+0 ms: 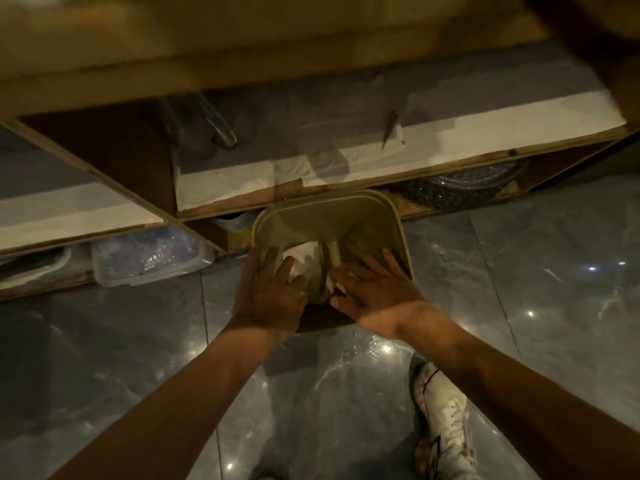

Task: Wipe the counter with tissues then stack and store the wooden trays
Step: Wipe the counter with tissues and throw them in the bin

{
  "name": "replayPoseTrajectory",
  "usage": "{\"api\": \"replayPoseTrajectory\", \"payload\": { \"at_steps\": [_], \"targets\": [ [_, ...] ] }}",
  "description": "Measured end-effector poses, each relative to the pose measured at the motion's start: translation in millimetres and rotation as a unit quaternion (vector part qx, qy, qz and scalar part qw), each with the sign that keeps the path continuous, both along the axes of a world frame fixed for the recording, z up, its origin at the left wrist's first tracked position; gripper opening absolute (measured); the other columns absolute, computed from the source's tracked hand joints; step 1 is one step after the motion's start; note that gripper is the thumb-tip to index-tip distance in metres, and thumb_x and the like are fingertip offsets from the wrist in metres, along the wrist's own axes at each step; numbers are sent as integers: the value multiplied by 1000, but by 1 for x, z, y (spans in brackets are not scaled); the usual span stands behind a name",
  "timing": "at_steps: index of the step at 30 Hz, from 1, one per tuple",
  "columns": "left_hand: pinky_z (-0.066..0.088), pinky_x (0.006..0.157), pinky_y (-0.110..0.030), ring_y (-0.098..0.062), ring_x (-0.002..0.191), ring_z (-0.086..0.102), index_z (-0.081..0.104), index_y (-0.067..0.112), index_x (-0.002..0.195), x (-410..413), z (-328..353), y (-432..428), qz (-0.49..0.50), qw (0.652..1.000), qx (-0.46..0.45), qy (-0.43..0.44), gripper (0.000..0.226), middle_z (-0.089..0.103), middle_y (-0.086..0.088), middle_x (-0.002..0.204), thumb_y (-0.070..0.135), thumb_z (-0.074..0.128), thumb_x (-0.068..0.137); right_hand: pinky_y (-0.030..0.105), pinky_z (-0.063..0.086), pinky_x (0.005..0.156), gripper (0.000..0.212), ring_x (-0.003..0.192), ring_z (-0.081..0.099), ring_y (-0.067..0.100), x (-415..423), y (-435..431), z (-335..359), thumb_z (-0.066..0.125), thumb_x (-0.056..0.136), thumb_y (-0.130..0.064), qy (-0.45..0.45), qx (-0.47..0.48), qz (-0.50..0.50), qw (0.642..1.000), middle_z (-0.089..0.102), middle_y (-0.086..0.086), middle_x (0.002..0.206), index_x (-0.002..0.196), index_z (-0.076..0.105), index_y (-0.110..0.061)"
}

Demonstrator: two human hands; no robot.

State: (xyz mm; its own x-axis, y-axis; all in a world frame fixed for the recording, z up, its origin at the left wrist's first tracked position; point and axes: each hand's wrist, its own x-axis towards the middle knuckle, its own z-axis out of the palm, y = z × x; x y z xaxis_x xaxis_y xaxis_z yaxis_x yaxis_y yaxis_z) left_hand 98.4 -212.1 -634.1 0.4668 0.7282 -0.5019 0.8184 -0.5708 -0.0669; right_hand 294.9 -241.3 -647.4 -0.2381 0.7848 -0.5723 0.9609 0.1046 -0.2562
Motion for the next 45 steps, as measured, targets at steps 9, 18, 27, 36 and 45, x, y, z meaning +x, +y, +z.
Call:
{"api": "replayPoseTrajectory", "payload": {
  "at_steps": [9,18,27,36,45],
  "targets": [
    [13,120,-49,-29,141,33,40,30,142,-27,173,-34,94,991,-45,-84,47,42,-3,150,45,35,98,53,-15,118,77,150,-15,24,14,-44,174,21,83,-82,1,-26,-65,998,-4,-5,165,151,8,-49],
    [6,112,-70,-36,149,8,34,43,146,-77,425,-98,161,980,-18,-118,63,19,-1,162,66,27,87,55,-14,118,79,144,-32,27,-30,-107,417,15,81,-87,14,63,-66,996,-25,-2,160,147,-15,-53],
    [-13,118,-55,-27,147,-22,6,43,151,-140,600,-155,256,952,-2,-168,65,-11,3,163,62,30,93,51,-22,115,74,139,-41,19,-74,-137,604,6,82,-83,27,125,-77,989,-27,-3,160,148,-8,-52],
    [-7,117,-53,-24,149,-10,16,42,150,-108,675,-134,244,936,59,-248,60,-2,4,162,58,33,95,39,-2,120,63,149,11,9,-31,-130,682,23,90,-76,131,165,-151,966,28,-14,158,147,20,-50],
    [15,121,-44,-10,146,26,42,36,142,-57,708,-72,253,898,114,-342,44,37,7,154,44,42,98,42,8,121,65,149,14,12,21,-49,711,25,90,-72,146,183,-116,965,28,-10,159,148,26,-43]
  ]
}}
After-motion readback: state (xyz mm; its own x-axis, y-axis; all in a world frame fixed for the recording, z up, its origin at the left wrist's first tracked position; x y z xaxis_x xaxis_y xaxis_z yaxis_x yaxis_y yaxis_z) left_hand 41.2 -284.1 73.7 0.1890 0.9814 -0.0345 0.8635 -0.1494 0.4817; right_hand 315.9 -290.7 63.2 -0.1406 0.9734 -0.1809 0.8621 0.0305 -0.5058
